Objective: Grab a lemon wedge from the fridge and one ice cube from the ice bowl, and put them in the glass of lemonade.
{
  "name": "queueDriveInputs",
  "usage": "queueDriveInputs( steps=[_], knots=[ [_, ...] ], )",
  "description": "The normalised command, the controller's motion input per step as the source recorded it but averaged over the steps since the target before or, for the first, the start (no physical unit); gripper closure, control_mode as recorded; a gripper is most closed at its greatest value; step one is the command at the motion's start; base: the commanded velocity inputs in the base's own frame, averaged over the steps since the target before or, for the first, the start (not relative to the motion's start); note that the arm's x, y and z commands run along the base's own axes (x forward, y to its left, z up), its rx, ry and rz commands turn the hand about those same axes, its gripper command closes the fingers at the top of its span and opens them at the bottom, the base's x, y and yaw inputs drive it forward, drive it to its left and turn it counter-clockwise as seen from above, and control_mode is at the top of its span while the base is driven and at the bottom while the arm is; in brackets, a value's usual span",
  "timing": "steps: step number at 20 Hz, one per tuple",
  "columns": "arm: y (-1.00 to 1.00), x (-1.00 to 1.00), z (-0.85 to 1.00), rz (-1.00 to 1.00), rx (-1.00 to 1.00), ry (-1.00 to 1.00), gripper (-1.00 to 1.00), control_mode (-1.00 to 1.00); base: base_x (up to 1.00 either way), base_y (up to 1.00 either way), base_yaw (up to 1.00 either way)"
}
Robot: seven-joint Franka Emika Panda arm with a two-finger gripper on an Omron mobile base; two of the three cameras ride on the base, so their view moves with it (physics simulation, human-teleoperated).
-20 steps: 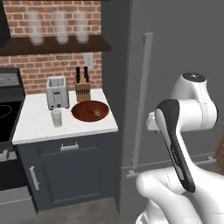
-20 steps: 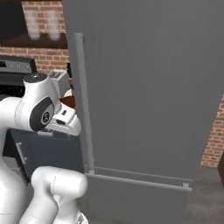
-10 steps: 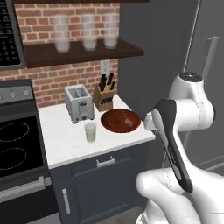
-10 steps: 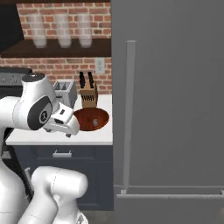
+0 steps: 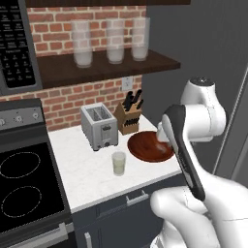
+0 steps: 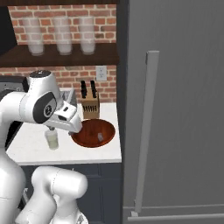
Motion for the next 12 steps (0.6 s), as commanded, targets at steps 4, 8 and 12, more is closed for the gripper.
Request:
queueDriveInputs(
  steps=[4,8,12],
  knots=[
    [0.0,0.77,-0.15,-0.01,0.0,0.29,-1.0,-1.0,0.0,0.0,0.0],
    [-0.05,0.74,-0.32,0.0,0.0,0.26,-1.0,-1.0,0.0,0.0,0.0],
    [-0.1,0.69,-0.41,0.0,0.0,0.25,-1.0,-1.0,0.0,0.0,0.0]
  ],
)
